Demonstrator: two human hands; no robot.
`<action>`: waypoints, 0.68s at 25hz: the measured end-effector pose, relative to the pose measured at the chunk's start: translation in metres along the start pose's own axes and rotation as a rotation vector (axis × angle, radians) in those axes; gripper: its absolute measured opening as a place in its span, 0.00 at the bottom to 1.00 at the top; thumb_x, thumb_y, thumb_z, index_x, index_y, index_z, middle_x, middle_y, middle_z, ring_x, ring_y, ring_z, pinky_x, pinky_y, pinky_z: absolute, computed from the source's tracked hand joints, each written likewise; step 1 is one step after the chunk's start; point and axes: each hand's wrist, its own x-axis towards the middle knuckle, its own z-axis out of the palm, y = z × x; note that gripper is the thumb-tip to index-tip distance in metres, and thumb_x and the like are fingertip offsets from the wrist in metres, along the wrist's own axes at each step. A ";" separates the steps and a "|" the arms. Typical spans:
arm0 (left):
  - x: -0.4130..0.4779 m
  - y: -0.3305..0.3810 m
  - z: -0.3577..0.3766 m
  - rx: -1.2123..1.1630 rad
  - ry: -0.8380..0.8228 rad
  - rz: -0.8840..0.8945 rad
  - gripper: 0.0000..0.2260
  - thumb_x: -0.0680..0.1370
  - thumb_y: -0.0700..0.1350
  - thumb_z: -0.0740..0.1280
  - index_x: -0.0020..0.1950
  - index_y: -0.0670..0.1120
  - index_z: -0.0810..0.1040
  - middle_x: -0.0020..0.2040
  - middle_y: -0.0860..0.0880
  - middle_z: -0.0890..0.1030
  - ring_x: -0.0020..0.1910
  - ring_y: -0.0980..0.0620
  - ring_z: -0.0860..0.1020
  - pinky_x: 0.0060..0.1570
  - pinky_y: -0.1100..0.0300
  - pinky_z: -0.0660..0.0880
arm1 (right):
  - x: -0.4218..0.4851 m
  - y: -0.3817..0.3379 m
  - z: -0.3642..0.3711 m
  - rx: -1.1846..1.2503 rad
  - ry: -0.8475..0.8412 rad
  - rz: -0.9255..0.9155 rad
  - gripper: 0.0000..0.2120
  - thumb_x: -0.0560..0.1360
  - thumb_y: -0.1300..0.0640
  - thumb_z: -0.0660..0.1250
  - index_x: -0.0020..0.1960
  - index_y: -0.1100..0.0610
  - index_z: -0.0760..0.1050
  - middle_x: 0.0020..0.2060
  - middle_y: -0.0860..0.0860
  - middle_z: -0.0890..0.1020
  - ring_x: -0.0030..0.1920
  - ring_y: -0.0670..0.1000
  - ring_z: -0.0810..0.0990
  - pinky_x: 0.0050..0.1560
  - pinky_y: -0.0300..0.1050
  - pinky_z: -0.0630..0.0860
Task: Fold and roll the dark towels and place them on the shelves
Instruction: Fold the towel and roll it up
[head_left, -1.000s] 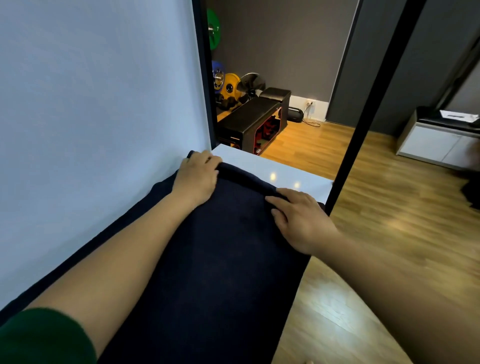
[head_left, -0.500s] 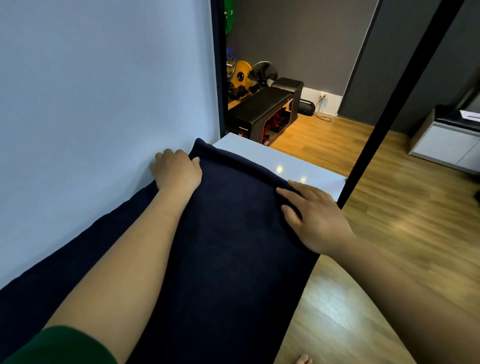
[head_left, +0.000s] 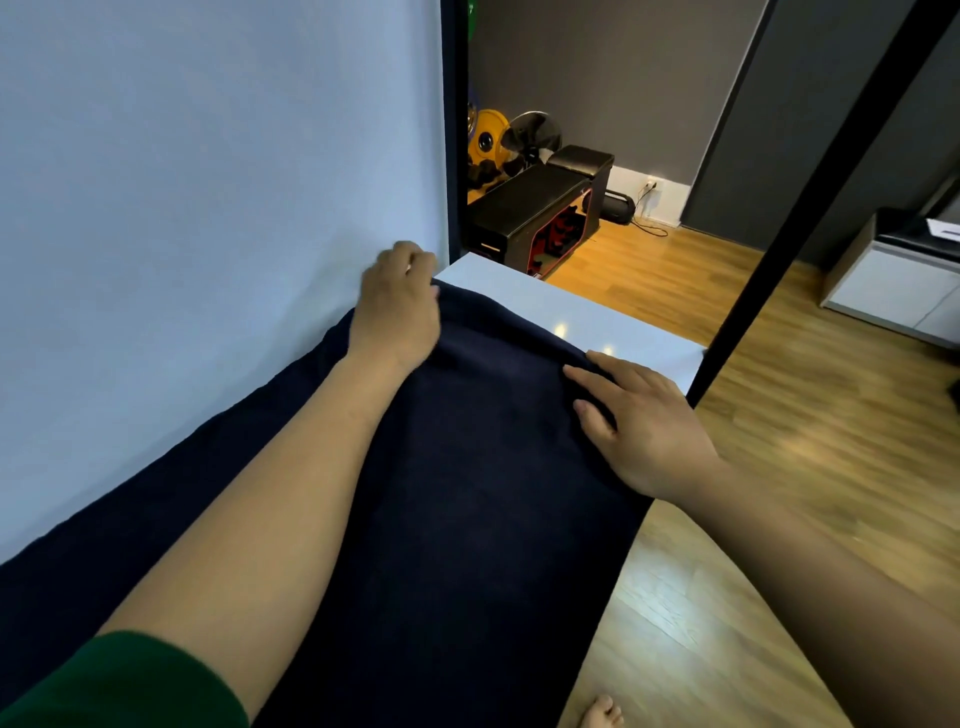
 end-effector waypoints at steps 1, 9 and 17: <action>-0.002 0.004 0.003 -0.097 -0.114 0.016 0.16 0.81 0.45 0.61 0.66 0.39 0.73 0.66 0.41 0.73 0.65 0.41 0.71 0.64 0.48 0.67 | 0.000 0.000 -0.001 -0.005 0.006 -0.001 0.32 0.75 0.36 0.43 0.73 0.43 0.68 0.74 0.48 0.68 0.73 0.53 0.65 0.73 0.51 0.59; -0.008 -0.011 0.016 0.078 -0.332 -0.131 0.26 0.82 0.58 0.51 0.76 0.46 0.60 0.77 0.44 0.61 0.77 0.42 0.56 0.75 0.42 0.52 | -0.001 0.002 -0.001 0.056 0.023 -0.004 0.25 0.79 0.40 0.54 0.75 0.44 0.65 0.75 0.49 0.67 0.73 0.54 0.65 0.73 0.51 0.59; -0.008 -0.018 -0.005 0.288 -0.196 -0.451 0.10 0.81 0.45 0.59 0.59 0.43 0.72 0.57 0.42 0.76 0.58 0.41 0.71 0.57 0.46 0.68 | 0.000 0.004 0.000 0.022 -0.015 -0.038 0.30 0.76 0.37 0.45 0.72 0.43 0.70 0.74 0.47 0.69 0.73 0.52 0.65 0.72 0.48 0.58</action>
